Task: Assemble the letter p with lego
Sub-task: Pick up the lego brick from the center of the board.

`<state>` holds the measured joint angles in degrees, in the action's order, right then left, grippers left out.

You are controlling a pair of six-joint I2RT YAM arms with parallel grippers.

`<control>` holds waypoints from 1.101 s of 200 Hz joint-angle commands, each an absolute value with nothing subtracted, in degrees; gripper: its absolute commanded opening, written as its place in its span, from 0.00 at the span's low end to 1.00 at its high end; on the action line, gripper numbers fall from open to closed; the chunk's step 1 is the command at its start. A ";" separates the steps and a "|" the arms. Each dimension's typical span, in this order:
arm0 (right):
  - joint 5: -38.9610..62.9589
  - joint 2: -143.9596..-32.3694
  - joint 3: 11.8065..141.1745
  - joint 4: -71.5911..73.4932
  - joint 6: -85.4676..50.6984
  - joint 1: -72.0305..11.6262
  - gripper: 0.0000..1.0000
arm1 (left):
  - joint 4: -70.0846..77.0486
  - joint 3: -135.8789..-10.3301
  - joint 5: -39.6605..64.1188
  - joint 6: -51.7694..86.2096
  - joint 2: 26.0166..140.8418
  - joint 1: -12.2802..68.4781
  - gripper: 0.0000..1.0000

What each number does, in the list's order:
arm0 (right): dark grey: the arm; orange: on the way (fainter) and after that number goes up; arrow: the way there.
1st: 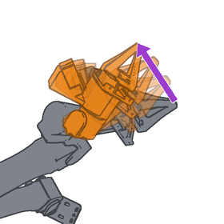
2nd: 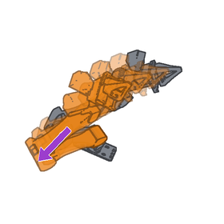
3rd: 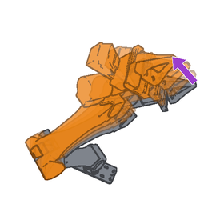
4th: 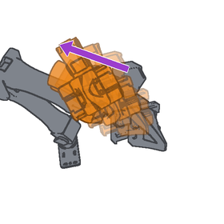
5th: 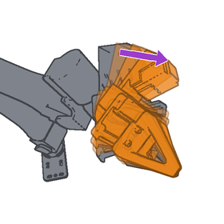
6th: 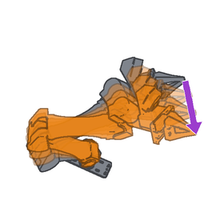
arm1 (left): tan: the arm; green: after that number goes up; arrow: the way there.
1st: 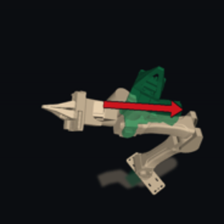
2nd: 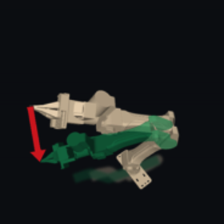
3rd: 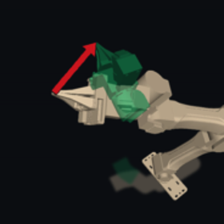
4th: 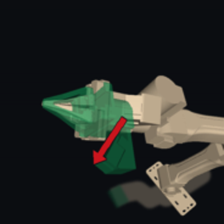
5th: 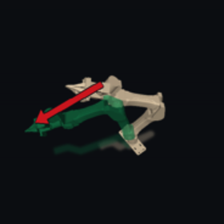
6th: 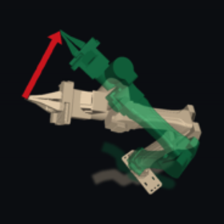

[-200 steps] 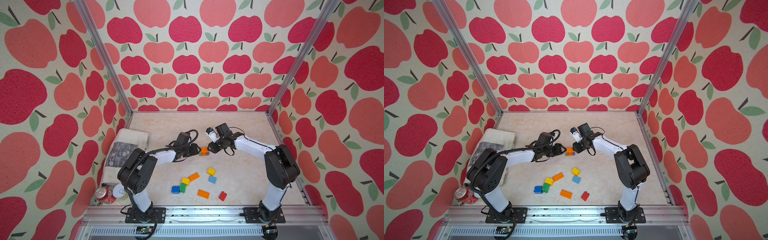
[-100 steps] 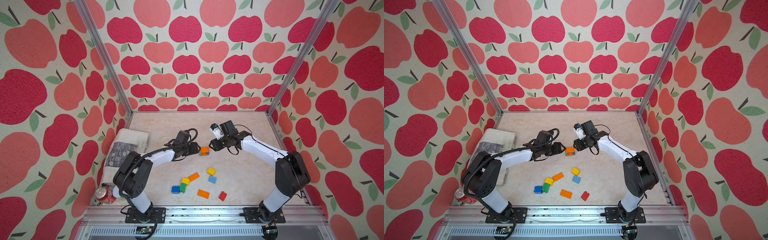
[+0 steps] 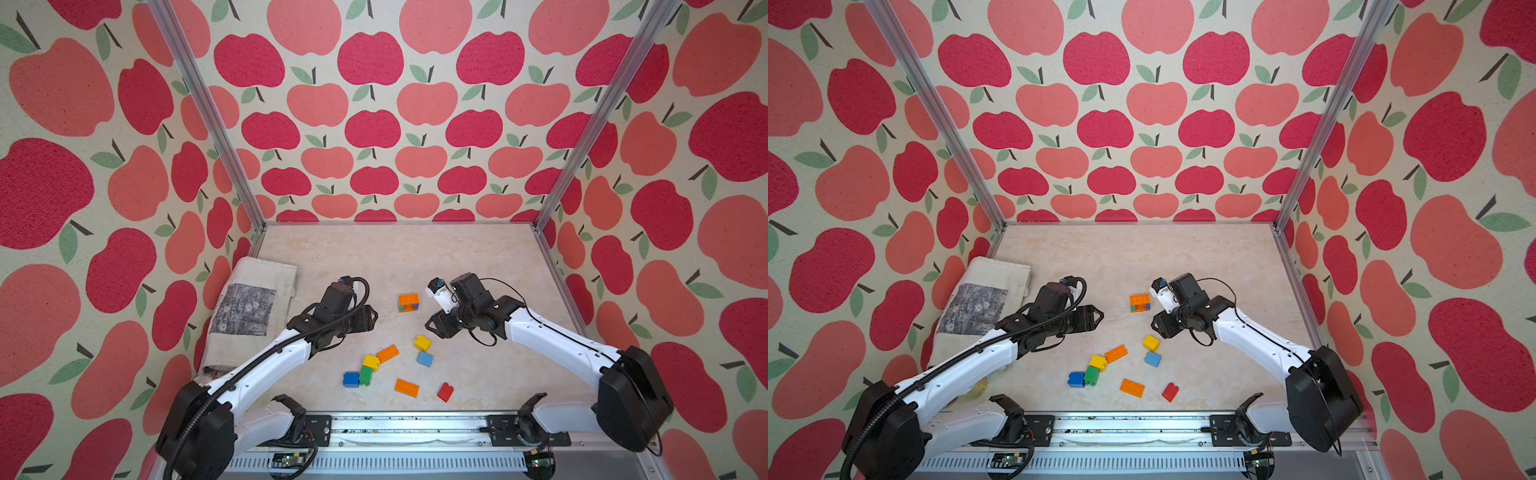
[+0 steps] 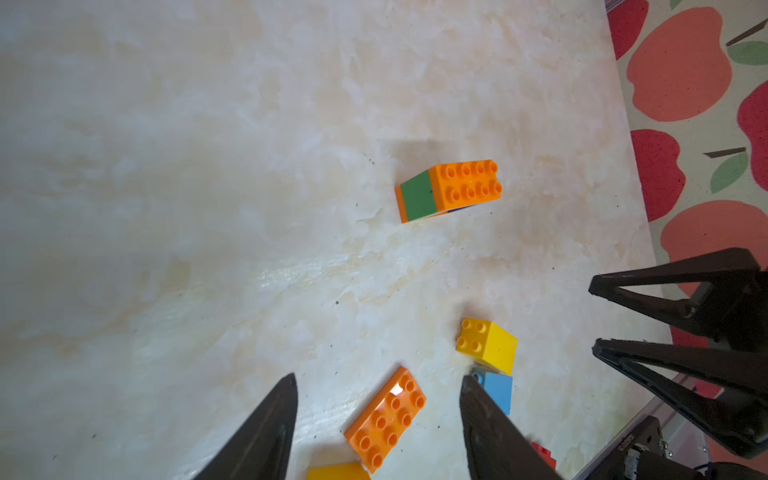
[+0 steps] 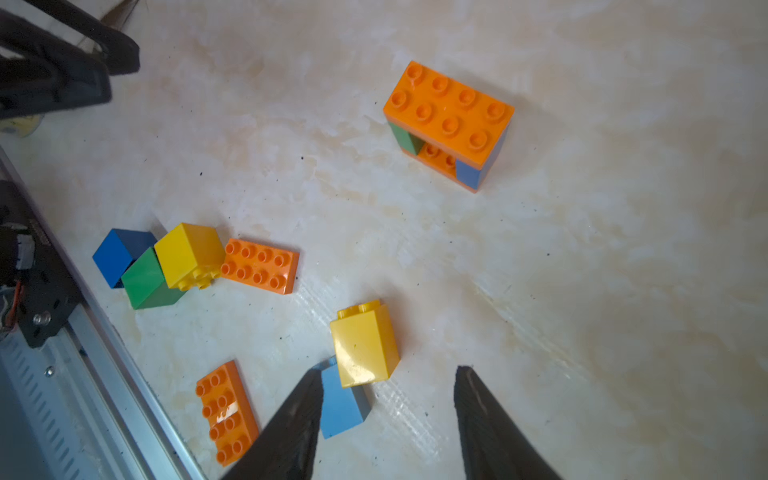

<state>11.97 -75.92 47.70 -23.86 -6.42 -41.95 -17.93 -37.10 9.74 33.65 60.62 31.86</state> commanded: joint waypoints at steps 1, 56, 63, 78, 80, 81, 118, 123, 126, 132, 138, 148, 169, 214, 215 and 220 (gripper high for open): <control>13.49 -75.18 43.87 -22.48 -9.22 -44.51 0.55 | -22.91 -33.24 5.22 34.89 52.73 31.01 0.65; 7.61 -79.53 44.16 -22.78 -7.66 -48.50 0.57 | -14.51 -24.83 8.81 39.35 43.13 25.99 0.66; 7.09 -80.20 44.42 -22.87 -7.15 -48.60 0.57 | -13.95 -24.41 9.78 39.38 43.12 25.43 0.66; 6.01 -81.68 44.85 -22.70 -6.25 -48.73 0.58 | -13.62 -24.06 11.51 39.38 43.49 24.69 0.66; 5.92 -81.94 44.96 -22.64 -6.07 -48.83 0.58 | -13.62 -24.01 11.69 39.31 43.57 24.56 0.66; 5.90 -82.06 45.03 -22.66 -6.02 -48.85 0.58 | -13.62 -24.00 11.78 39.30 43.58 24.59 0.66; 4.09 -86.43 47.70 -23.80 -3.30 -48.87 0.59 | -14.02 -23.82 13.35 39.02 43.43 24.51 0.67; 3.96 -86.88 48.09 -23.91 -2.97 -48.86 0.59 | -13.90 -23.69 13.50 39.07 43.27 24.49 0.67; 3.88 -87.11 48.22 -23.95 -2.88 -48.88 0.59 | -13.84 -23.58 13.57 39.11 43.18 24.51 0.67; 3.91 -87.65 48.67 -23.91 -2.53 -48.87 0.59 | -13.67 -23.40 13.70 39.19 42.95 24.48 0.67; 3.88 -88.22 48.99 -23.83 -2.38 -48.91 0.59 | -13.54 -23.22 13.84 39.27 42.81 24.44 0.67; 3.80 -88.92 49.51 -23.74 -2.05 -48.87 0.59 | -13.37 -23.03 13.90 39.37 42.69 24.48 0.68; 3.52 -90.67 50.66 -23.65 -1.34 -48.95 0.59 | -12.93 -22.76 14.46 39.41 42.88 24.50 0.68; 2.76 -93.55 53.38 -24.78 0.00 -49.62 0.53 | -12.16 -22.50 15.40 39.29 44.18 24.34 0.68; 2.70 -93.58 53.45 -24.78 0.00 -49.69 0.52 | -12.15 -22.50 15.48 39.24 44.20 24.34 0.68; 2.57 -93.76 53.59 -24.83 0.09 -49.74 0.51 | -12.06 -22.43 15.55 39.20 44.36 24.24 0.68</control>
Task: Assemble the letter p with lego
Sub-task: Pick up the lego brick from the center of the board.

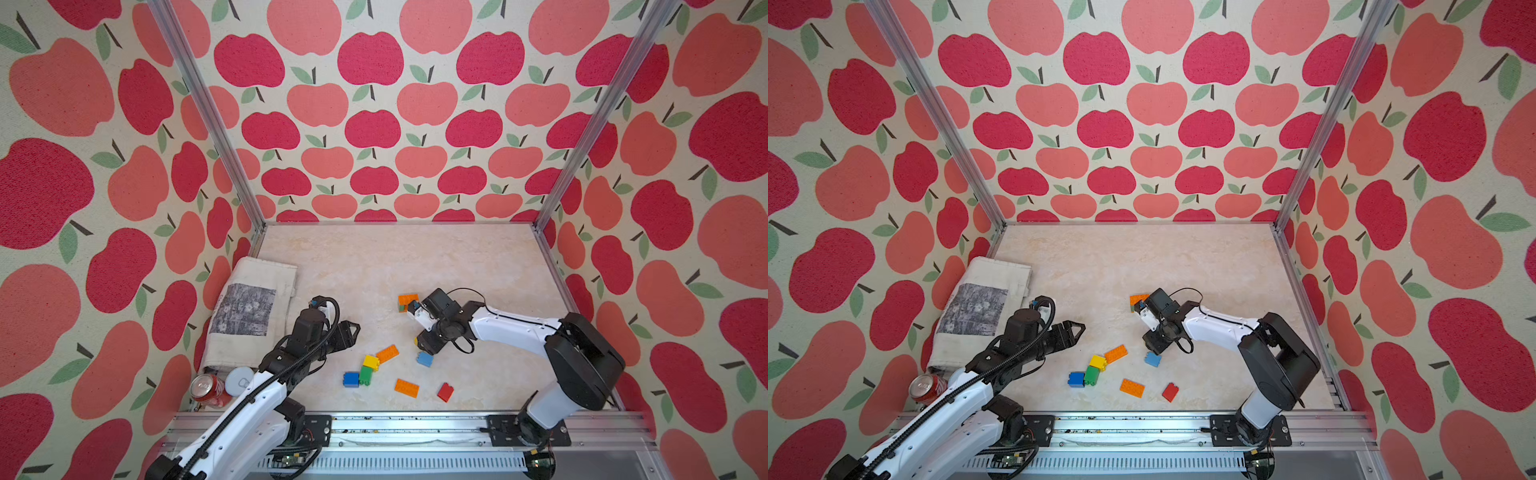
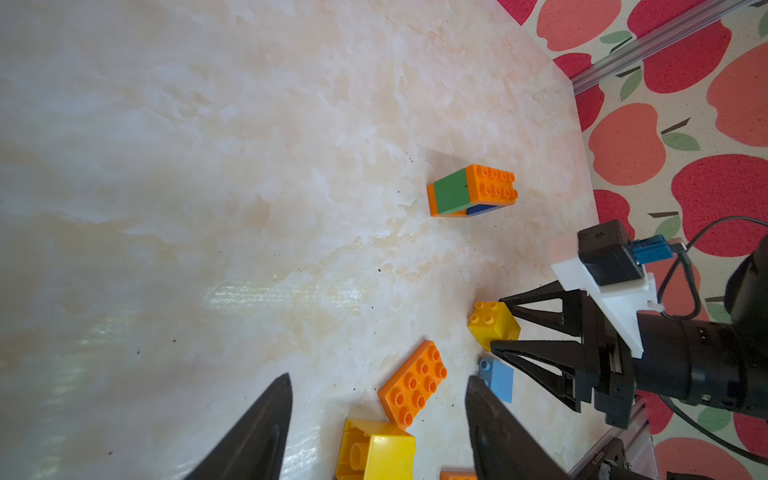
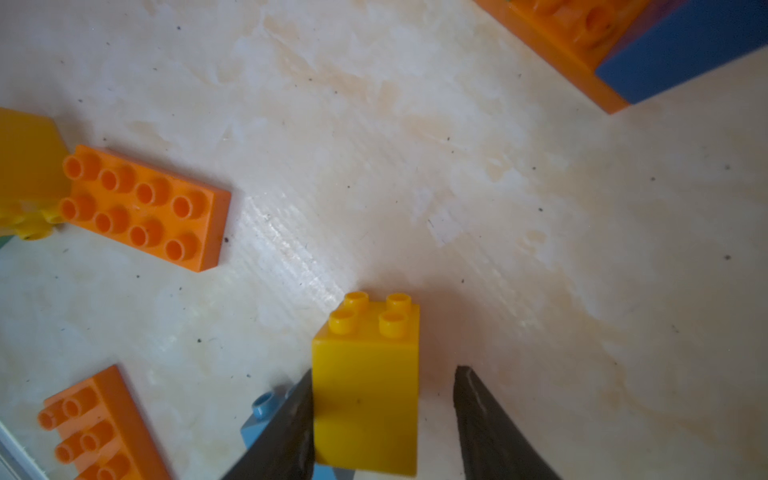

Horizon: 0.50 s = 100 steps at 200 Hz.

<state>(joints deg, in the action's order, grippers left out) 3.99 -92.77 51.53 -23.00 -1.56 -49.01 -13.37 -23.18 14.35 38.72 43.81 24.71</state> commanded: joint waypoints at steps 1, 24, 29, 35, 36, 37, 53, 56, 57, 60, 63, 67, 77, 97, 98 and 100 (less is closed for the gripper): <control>2.52 -93.77 53.60 -24.85 0.09 -49.79 0.51 | -12.10 -22.42 15.55 39.20 44.37 24.25 0.68; 1.94 -94.31 54.30 -25.18 0.25 -50.00 0.45 | -11.56 -22.15 16.18 39.20 44.80 24.00 0.68; 1.84 -94.37 54.35 -25.28 0.35 -50.09 0.44 | -11.46 -22.10 16.30 39.28 44.89 23.95 0.68; 1.72 -94.31 54.48 -25.32 0.41 -50.23 0.42 | -11.34 -22.00 16.43 39.29 44.97 23.79 0.68; 1.69 -94.27 54.49 -25.31 0.47 -50.25 0.42 | -11.30 -21.99 16.48 39.29 44.98 23.80 0.68; 1.64 -94.24 54.49 -25.31 0.50 -50.26 0.42 | -11.27 -21.98 16.50 39.29 44.99 23.81 0.68; 1.57 -94.06 54.86 -25.56 0.80 -50.53 0.37 | -11.03 -21.87 16.87 39.29 45.25 23.56 0.68; 1.54 -94.05 54.92 -25.65 0.85 -50.60 0.36 | -10.99 -21.81 16.95 39.29 45.34 23.48 0.68; 1.47 -94.00 54.93 -25.70 0.86 -50.61 0.36 | -10.99 -21.80 16.96 39.29 45.34 23.47 0.68; 1.37 -93.92 54.93 -25.79 0.85 -50.61 0.35 | -10.91 -21.72 17.08 39.29 45.42 23.40 0.68; 1.26 -93.85 55.01 -25.83 0.85 -50.70 0.34 | -10.83 -21.71 17.13 39.29 45.43 23.27 0.68; 1.08 -93.68 55.01 -25.83 0.96 -50.71 0.34 | -10.74 -21.64 17.23 39.29 45.51 23.20 0.68; 0.84 -93.27 55.10 -25.84 0.99 -50.80 0.33 | -10.40 -21.62 17.60 39.29 45.76 23.03 0.68; 0.40 -91.74 54.93 -25.28 1.03 -50.80 0.31 | -9.60 -21.75 18.72 39.29 46.46 22.76 0.69; 0.33 -91.61 54.89 -25.21 1.04 -50.80 0.31 | -9.59 -21.77 18.76 39.33 46.52 22.76 0.68; 0.28 -91.44 54.81 -25.04 1.10 -50.80 0.31 | -9.52 -21.79 18.84 39.36 46.57 22.72 0.68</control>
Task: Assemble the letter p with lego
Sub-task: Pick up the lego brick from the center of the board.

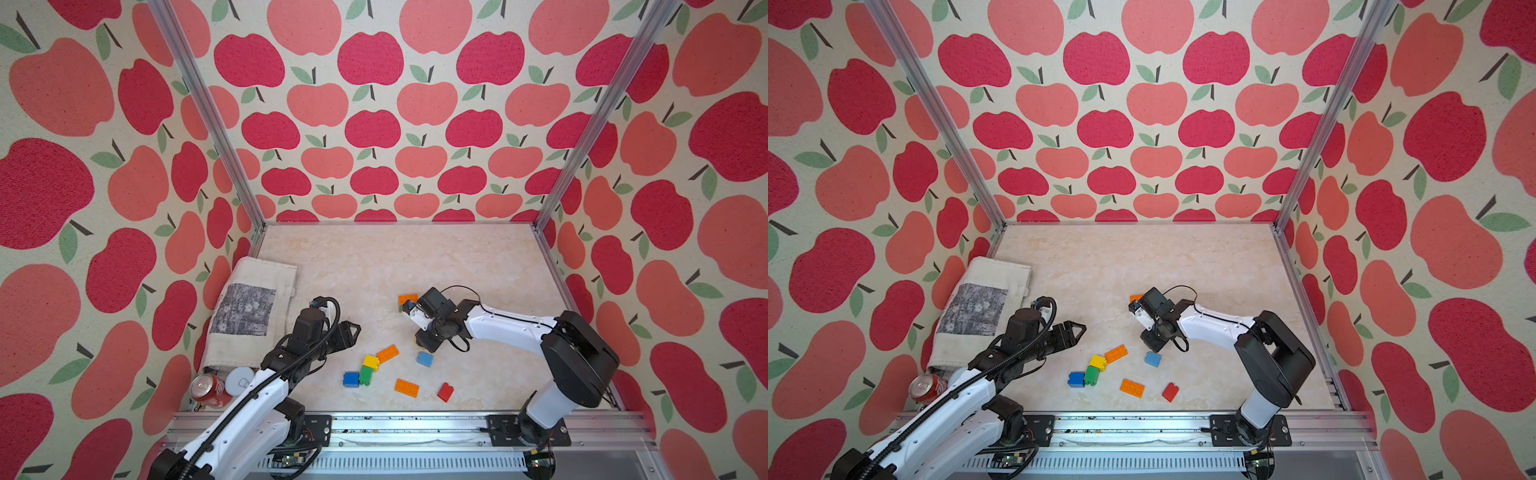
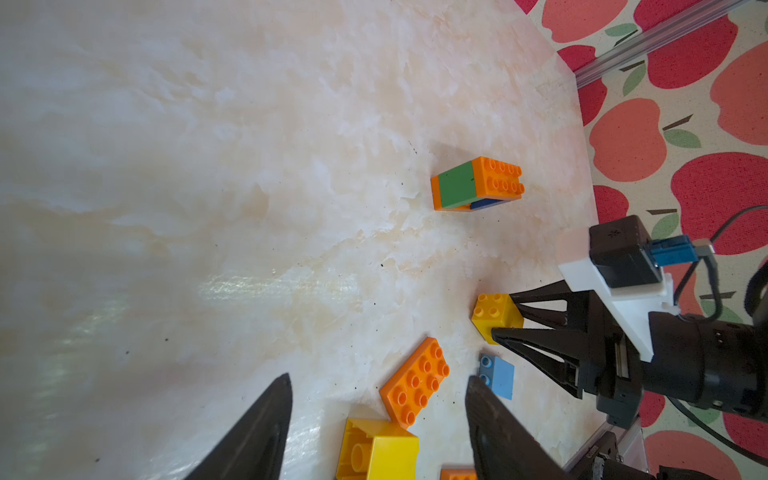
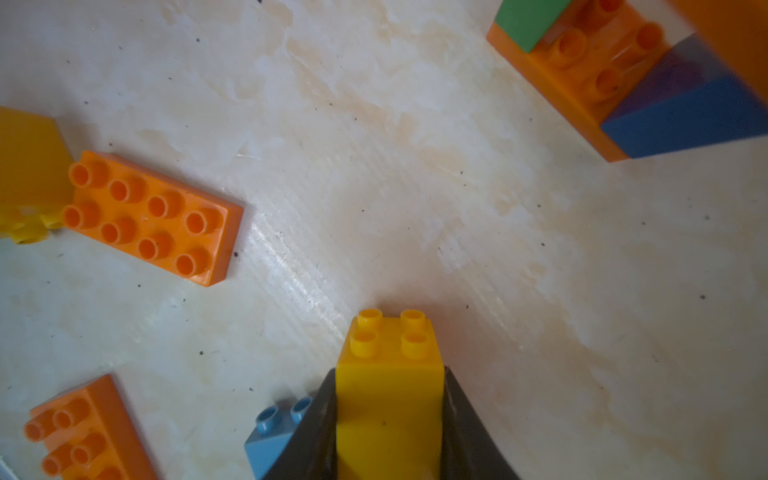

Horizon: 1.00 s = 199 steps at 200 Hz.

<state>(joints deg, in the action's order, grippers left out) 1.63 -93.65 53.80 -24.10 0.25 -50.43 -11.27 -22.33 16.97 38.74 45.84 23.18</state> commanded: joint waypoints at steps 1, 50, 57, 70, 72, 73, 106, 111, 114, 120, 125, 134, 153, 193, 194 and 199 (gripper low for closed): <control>0.27 -91.33 54.78 -24.96 1.12 -50.80 0.31 | -9.46 -21.79 18.87 39.37 46.66 22.74 0.68; 1.23 -85.50 51.37 -16.26 -0.51 -50.88 0.28 | -3.26 -21.49 25.61 40.51 48.30 22.02 0.68; 2.06 -84.58 50.16 -13.35 -1.24 -51.01 0.28 | -0.74 -20.56 27.25 41.43 47.96 21.42 0.68; 2.81 -82.88 47.46 -7.16 -1.76 -51.82 0.28 | 2.42 -19.70 29.00 42.45 47.47 20.85 0.68; 2.81 -82.64 47.20 -6.18 -1.65 -52.02 0.28 | 2.63 -19.67 29.11 42.45 47.46 20.84 0.68; 2.77 -82.54 46.98 -5.73 -1.61 -52.11 0.28 | 2.72 -19.72 29.23 42.45 47.46 20.83 0.68; 1.59 -80.83 41.78 7.86 1.19 -55.46 0.27 | 5.23 -20.62 33.82 41.58 48.55 20.92 0.69; 1.58 -80.69 41.27 9.64 1.71 -55.98 0.27 | 5.61 -20.68 34.55 41.57 48.67 20.90 0.69; 1.45 -80.66 41.01 10.53 2.08 -56.25 0.27 | 5.81 -20.72 35.05 41.57 48.64 20.89 0.70; 1.39 -80.76 40.64 11.92 2.75 -56.78 0.27 | 5.98 -20.91 35.66 41.50 48.67 20.98 0.71; 1.40 -80.76 40.40 13.02 3.31 -57.10 0.27 | 6.06 -21.11 36.17 41.33 48.75 21.18 0.85; 1.16 -80.93 40.19 14.56 4.22 -57.79 0.26 | 5.85 -21.50 36.76 40.82 48.85 21.40 1.00; 0.99 -81.31 39.85 17.27 5.55 -58.85 0.26 | 4.24 -22.65 36.73 39.59 49.21 22.43 0.99; 1.21 -82.09 39.82 20.68 6.82 -59.82 0.26 | 2.92 -23.54 35.39 38.37 50.14 23.97 1.00; 1.22 -82.09 39.82 20.80 6.84 -59.84 0.26 | 2.82 -23.59 35.36 38.34 50.20 23.98 1.00; 1.54 -82.12 39.73 21.43 7.02 -60.02 0.26 | 2.59 -23.76 35.12 38.20 50.23 24.12 1.00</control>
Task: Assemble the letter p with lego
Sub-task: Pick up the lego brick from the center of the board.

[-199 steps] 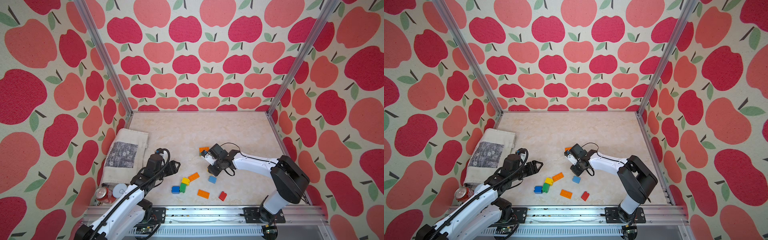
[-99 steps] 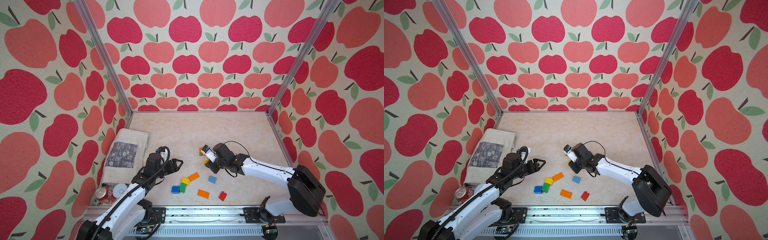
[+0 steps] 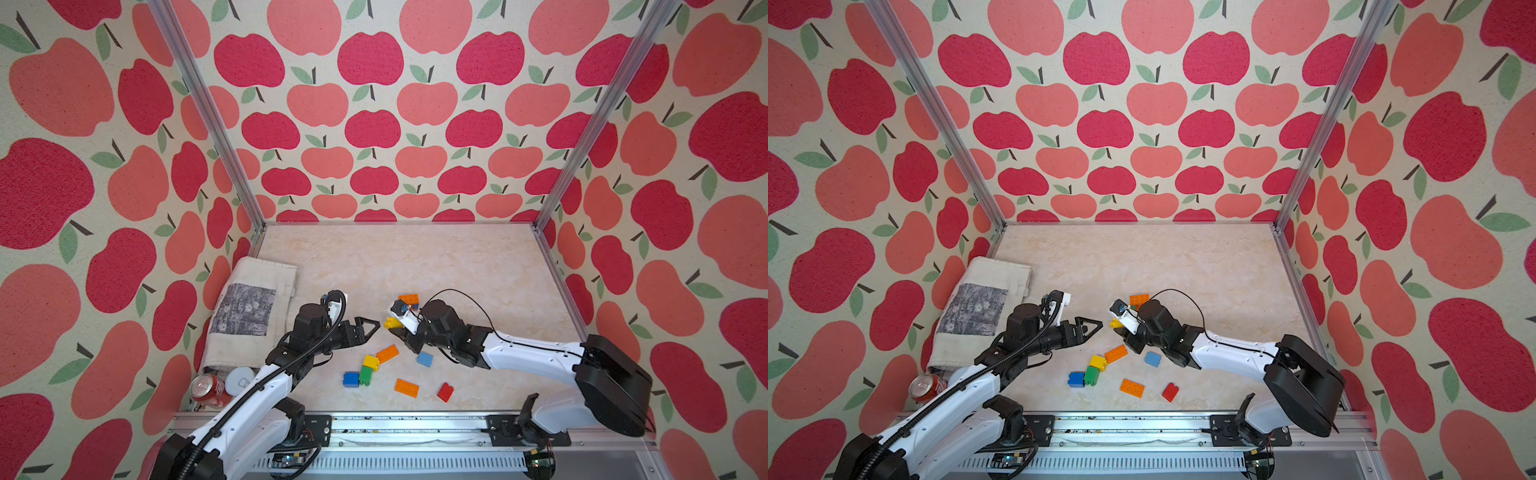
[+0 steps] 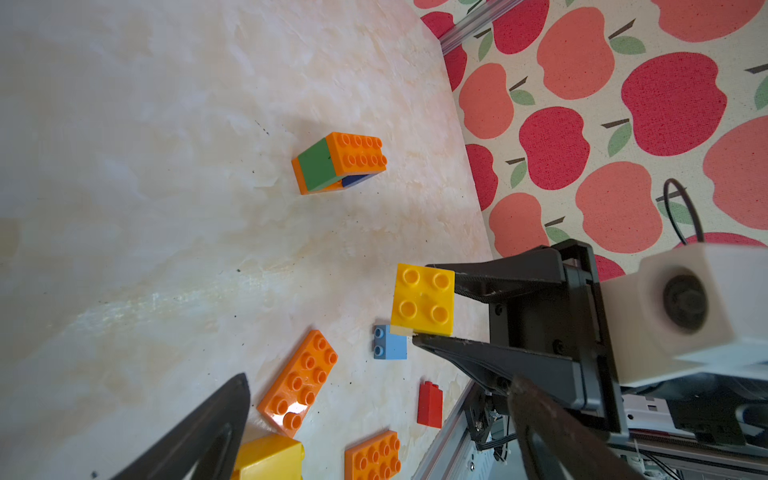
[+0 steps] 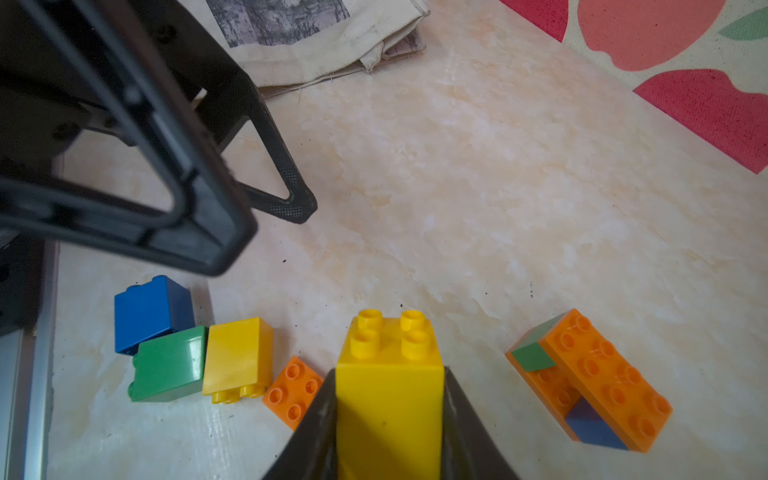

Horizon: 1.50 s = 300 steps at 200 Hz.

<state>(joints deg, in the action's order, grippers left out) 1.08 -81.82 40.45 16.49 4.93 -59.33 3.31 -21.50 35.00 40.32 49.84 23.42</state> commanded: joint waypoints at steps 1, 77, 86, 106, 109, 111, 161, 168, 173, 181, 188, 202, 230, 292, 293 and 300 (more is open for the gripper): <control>1.56 -82.11 39.73 21.48 7.03 -60.02 0.26 | 2.52 -23.79 35.09 38.13 50.25 24.19 1.00; 2.25 -84.42 39.46 27.35 10.58 -62.44 0.25 | 2.88 -25.40 36.07 37.62 52.02 25.86 0.83; 2.42 -84.67 39.42 28.07 10.58 -62.61 0.25 | 3.22 -25.47 36.36 37.86 52.20 25.90 0.80; 3.02 -84.97 39.38 28.92 10.73 -62.86 0.25 | 4.10 -25.49 36.73 38.31 52.63 25.87 0.73; 3.06 -84.99 39.40 29.04 10.91 -62.92 0.25 | 4.13 -25.49 36.83 38.40 52.71 25.84 0.72; 3.14 -84.99 39.38 29.17 10.97 -62.93 0.25 | 4.20 -25.49 36.87 38.47 52.77 25.84 0.71; 6.72 -85.27 39.29 30.15 10.86 -63.54 0.25 | 5.90 -25.49 38.06 39.28 54.29 25.88 0.52; 6.78 -85.25 39.42 30.24 10.98 -63.63 0.25 | 6.10 -25.49 38.13 39.35 54.40 25.93 0.50; 6.80 -85.34 39.39 30.32 10.90 -63.70 0.25 | 6.21 -25.49 38.25 39.37 54.48 25.92 0.48; 6.83 -85.50 39.42 30.45 10.90 -63.65 0.25 | 6.48 -25.47 38.40 39.46 54.62 25.92 0.44; 6.85 -85.53 39.38 30.63 10.91 -63.81 0.25 | 6.63 -25.49 38.48 39.55 54.80 25.84 0.42; 6.53 -85.74 39.46 30.76 10.81 -63.90 0.25 | 6.71 -25.65 38.69 39.85 55.18 25.88 0.34; 6.20 -85.95 39.62 30.93 10.59 -63.98 0.26 | 6.97 -26.10 39.11 40.14 56.03 25.84 0.21; 2.42 -84.61 38.71 30.53 10.55 -63.98 0.42 | 2.28 -28.37 35.54 38.39 55.93 25.47 0.14; 2.31 -84.41 38.65 30.53 10.55 -63.94 0.42 | 1.89 -28.47 35.26 38.31 55.87 25.48 0.14; 1.37 -83.67 38.20 30.17 10.52 -63.98 0.47 | -0.66 -29.41 33.01 37.17 55.76 25.22 0.14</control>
<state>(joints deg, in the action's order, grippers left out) 3.51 -85.73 39.68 29.12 10.35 -63.07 4.71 -25.36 37.69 39.11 55.99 25.76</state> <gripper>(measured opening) 0.417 0.344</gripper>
